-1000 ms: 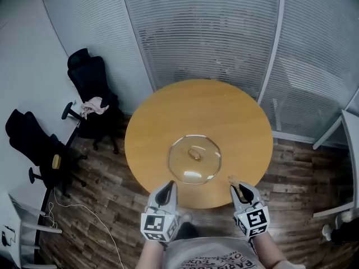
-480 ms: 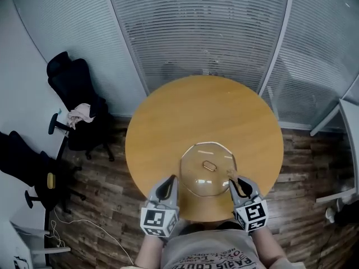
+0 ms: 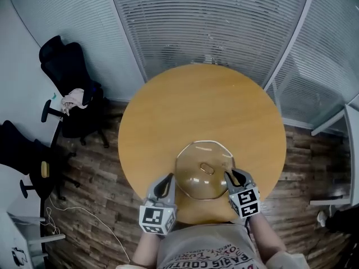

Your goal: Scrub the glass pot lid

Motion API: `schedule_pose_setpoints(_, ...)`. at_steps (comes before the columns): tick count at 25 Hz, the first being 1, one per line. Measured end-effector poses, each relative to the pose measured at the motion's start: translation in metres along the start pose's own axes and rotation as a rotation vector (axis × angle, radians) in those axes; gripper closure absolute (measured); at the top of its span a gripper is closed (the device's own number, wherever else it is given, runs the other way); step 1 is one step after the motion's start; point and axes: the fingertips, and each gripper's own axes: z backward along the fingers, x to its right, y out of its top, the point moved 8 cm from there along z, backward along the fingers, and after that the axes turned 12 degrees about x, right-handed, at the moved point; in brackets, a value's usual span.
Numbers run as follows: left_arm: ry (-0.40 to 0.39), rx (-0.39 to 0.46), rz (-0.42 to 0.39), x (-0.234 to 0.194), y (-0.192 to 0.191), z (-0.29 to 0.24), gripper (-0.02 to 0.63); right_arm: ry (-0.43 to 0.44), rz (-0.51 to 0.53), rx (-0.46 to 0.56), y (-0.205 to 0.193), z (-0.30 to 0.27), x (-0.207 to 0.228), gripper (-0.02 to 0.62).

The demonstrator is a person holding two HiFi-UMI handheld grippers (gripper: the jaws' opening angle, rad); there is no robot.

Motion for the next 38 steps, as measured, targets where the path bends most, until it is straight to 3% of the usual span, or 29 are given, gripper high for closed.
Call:
schedule_pose_setpoints(9, 0.075, -0.064, 0.075, 0.010, -0.035, -0.034, 0.598, 0.199, 0.070, -0.138, -0.036, -0.084, 0.037, 0.534)
schedule_pose_setpoints(17, 0.163, -0.106, 0.084, 0.011, -0.048, -0.038, 0.598, 0.427, 0.357, -0.243, -0.043, -0.150, 0.034, 0.533)
schedule_pose_setpoints(25, 0.236, -0.125, 0.062, 0.013, -0.053, -0.033, 0.598, 0.721, 0.579, -0.224, -0.056, -0.172, 0.018, 0.532)
schedule_pose_setpoints(32, 0.274, -0.141, 0.058, 0.017, -0.054, -0.029, 0.598, 0.807, 0.761, -0.195, -0.064, -0.165, 0.011, 0.532)
schedule_pose_setpoints(38, 0.233, -0.142, 0.035, 0.032, -0.048, -0.032, 0.598, 0.798, 0.758, -0.201, -0.068, -0.151, 0.016, 0.532)
